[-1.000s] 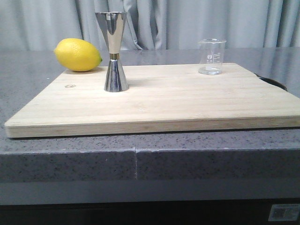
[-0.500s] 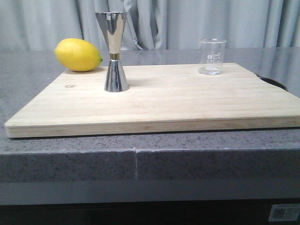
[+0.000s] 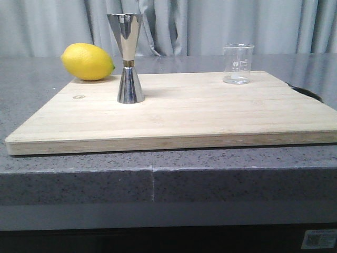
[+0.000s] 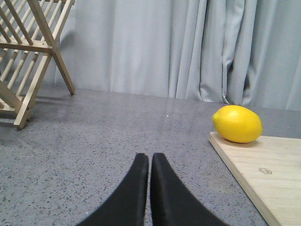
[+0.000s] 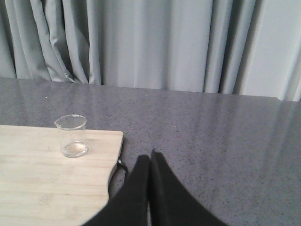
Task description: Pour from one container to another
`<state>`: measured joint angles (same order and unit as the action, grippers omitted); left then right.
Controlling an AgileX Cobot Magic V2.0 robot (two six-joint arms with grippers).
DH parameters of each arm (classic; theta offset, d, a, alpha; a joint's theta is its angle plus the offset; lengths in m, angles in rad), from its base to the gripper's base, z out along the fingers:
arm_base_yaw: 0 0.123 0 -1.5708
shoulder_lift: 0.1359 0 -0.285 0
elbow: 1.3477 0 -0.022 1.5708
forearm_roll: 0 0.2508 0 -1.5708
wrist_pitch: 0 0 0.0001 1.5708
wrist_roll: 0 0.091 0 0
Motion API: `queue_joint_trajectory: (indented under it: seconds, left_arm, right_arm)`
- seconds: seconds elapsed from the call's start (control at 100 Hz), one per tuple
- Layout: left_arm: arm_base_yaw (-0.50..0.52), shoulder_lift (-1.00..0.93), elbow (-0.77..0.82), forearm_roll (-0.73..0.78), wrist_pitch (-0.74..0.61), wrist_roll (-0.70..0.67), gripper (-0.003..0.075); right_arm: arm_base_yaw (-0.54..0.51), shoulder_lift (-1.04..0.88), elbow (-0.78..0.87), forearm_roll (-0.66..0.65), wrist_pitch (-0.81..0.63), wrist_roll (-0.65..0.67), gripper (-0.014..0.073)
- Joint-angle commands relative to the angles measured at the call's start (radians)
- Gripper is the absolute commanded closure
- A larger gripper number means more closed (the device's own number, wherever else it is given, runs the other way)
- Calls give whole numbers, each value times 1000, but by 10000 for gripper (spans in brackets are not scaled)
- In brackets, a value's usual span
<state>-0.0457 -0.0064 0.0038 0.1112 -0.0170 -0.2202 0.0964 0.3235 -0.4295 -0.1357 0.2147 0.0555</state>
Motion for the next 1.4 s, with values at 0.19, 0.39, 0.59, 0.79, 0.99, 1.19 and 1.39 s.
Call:
queue_joint_trajectory:
  seconds: [0.19,0.39,0.59,0.79,0.99,1.19,1.39]
  left_arm:
    - [-8,-21,29,-1,-82,-6,739]
    - [-8,-21,29,-1,-82,-6,739]
    - [-8,-21,29,-1,-82,-6,739]
    - [-8,-21,29,-1,-82,-6,739]
    - [-8,-21,29,-1,-82,-6,739]
    - [-8,-21,29,-1,-82,-6,739]
    - [-8,-21,29,-1,-82,-6,739]
  right_arm:
    - [-5,-30,175,16,-292,-2,664]
    - [-5,-175,319,16,-355,-2,664]
    - [-5,-321,393,16,-334,-2,664]
    - [-7,-351,449,29,-316,-2,664]
    - [-9,-351,451,46,-258,-2,664]
    - [-9,-351,451,46,-258,-2,664]
    - [-9,-351,451,46,-269,-2,664]
